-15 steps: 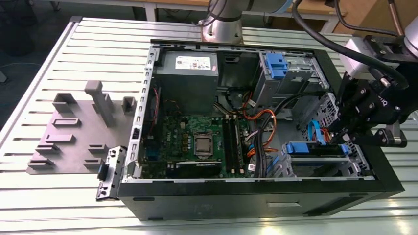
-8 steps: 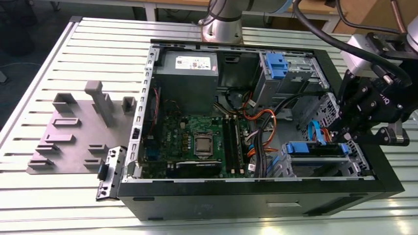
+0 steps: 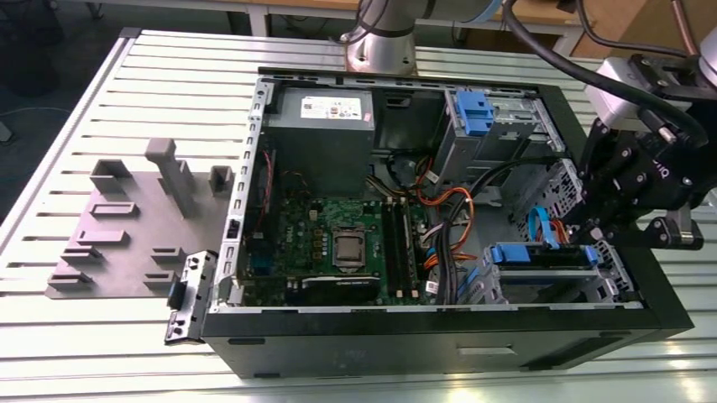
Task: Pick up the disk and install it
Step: 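Insert the second disk wire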
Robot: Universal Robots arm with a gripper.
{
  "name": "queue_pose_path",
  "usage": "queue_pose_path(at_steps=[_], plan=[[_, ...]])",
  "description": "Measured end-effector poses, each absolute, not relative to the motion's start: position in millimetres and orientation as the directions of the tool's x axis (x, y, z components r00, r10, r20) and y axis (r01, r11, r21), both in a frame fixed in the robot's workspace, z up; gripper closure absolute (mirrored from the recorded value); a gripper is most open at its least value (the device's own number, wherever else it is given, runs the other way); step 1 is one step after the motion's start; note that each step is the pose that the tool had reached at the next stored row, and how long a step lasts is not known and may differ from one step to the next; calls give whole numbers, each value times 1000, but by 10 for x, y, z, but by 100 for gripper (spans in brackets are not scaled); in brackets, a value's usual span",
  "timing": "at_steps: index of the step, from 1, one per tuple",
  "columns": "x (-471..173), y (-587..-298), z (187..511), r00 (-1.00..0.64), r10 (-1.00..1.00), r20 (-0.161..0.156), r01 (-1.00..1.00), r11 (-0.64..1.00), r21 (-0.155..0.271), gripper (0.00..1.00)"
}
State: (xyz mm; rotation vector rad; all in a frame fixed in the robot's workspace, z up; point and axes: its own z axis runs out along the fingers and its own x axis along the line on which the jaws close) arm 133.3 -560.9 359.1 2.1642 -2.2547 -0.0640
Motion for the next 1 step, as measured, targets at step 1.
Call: queue_pose_path(at_steps=[1], plan=[[1333,-5609,3591,-41,-999,-17,-998,41,40,70]])
